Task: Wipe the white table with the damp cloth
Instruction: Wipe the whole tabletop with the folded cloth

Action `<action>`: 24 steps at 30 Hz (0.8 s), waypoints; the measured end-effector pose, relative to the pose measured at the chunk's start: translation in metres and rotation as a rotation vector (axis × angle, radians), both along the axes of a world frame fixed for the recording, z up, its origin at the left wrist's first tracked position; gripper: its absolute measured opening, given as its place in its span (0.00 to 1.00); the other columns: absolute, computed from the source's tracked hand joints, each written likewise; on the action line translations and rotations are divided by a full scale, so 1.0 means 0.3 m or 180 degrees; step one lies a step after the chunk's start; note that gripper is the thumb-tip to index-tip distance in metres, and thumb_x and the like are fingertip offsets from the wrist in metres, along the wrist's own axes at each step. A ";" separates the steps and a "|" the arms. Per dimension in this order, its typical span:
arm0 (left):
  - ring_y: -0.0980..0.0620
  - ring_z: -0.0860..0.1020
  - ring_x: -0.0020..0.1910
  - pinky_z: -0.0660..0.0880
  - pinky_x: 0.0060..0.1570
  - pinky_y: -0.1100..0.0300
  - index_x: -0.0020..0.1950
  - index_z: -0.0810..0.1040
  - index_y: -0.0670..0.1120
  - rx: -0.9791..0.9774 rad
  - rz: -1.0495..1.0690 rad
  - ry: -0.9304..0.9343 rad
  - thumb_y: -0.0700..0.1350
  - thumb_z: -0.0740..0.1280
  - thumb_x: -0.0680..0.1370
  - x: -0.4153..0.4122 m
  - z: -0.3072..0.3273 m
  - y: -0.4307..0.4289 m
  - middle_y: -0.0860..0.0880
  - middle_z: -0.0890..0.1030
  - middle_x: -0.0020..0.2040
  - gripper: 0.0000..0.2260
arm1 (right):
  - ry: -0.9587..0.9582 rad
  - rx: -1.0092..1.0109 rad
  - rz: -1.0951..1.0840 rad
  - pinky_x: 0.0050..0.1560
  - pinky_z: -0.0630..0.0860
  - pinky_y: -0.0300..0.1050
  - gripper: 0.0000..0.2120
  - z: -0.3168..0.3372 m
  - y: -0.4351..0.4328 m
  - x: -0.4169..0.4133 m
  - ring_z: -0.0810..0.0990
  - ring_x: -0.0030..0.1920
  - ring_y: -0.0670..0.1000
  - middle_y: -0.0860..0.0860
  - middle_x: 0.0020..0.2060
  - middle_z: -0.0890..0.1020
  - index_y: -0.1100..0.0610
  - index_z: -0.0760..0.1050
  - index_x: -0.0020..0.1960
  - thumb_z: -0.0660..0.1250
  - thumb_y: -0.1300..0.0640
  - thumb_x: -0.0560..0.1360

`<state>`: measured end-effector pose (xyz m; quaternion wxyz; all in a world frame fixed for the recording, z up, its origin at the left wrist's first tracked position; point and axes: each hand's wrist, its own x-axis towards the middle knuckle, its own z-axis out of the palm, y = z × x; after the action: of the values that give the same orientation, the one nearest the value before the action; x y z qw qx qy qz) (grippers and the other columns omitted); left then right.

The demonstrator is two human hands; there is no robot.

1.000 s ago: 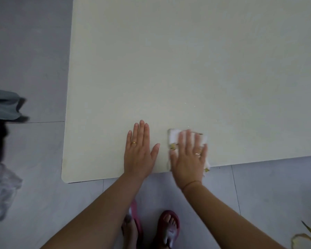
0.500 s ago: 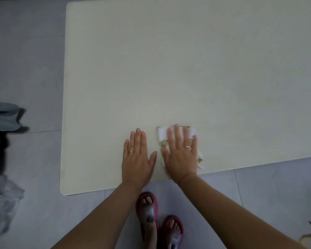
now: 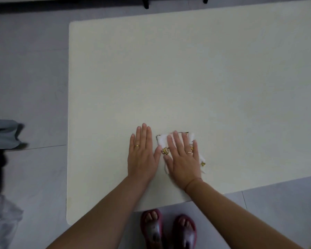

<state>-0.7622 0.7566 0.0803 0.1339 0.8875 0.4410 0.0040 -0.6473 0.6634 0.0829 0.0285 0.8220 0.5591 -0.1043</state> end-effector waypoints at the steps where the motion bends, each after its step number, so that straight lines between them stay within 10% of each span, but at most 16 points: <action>1: 0.46 0.47 0.77 0.45 0.75 0.50 0.77 0.51 0.40 -0.0006 -0.0028 0.0022 0.56 0.47 0.80 -0.003 -0.008 0.001 0.42 0.51 0.78 0.30 | 0.0029 0.0035 0.0342 0.72 0.50 0.61 0.28 0.006 -0.003 0.052 0.55 0.75 0.57 0.53 0.76 0.56 0.54 0.54 0.76 0.45 0.44 0.79; 3: 0.44 0.51 0.77 0.51 0.75 0.48 0.76 0.54 0.39 0.0023 -0.0078 0.0063 0.56 0.48 0.80 -0.009 -0.018 -0.004 0.41 0.54 0.77 0.30 | -0.0167 0.0028 0.0475 0.72 0.52 0.61 0.28 -0.003 -0.007 0.193 0.58 0.75 0.57 0.52 0.76 0.58 0.53 0.56 0.76 0.45 0.45 0.78; 9: 0.43 0.56 0.76 0.58 0.73 0.46 0.75 0.59 0.38 0.0153 -0.0059 0.0011 0.54 0.53 0.80 -0.014 -0.042 -0.003 0.40 0.59 0.76 0.29 | 0.0040 0.0117 -0.2032 0.74 0.42 0.60 0.28 -0.023 0.151 0.239 0.45 0.76 0.57 0.52 0.77 0.49 0.53 0.47 0.77 0.48 0.47 0.80; 16: 0.43 0.58 0.75 0.57 0.71 0.46 0.74 0.61 0.37 0.0125 -0.0087 0.0023 0.53 0.52 0.80 -0.013 -0.034 0.004 0.40 0.60 0.75 0.28 | -0.0153 0.0037 0.0773 0.71 0.54 0.61 0.28 0.003 0.191 0.221 0.60 0.74 0.57 0.53 0.75 0.61 0.54 0.58 0.75 0.45 0.45 0.78; 22: 0.44 0.54 0.76 0.53 0.73 0.48 0.76 0.57 0.39 0.0029 -0.0084 0.0027 0.53 0.51 0.80 -0.015 -0.034 0.007 0.42 0.57 0.77 0.28 | 0.0122 0.0050 -0.1868 0.74 0.41 0.60 0.28 -0.012 0.296 0.344 0.43 0.76 0.55 0.51 0.78 0.47 0.53 0.44 0.77 0.46 0.47 0.81; 24: 0.45 0.53 0.76 0.53 0.73 0.48 0.76 0.57 0.39 0.0019 -0.0063 0.0032 0.53 0.52 0.80 -0.014 -0.037 0.007 0.42 0.56 0.77 0.28 | 0.0126 0.0025 -0.1591 0.73 0.40 0.61 0.28 -0.018 0.340 0.203 0.44 0.76 0.57 0.53 0.77 0.46 0.54 0.43 0.77 0.46 0.46 0.80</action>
<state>-0.7665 0.7587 0.0693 0.1291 0.8922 0.4329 -0.0005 -0.5863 0.7654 0.0775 -0.0123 0.9326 0.3393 -0.1220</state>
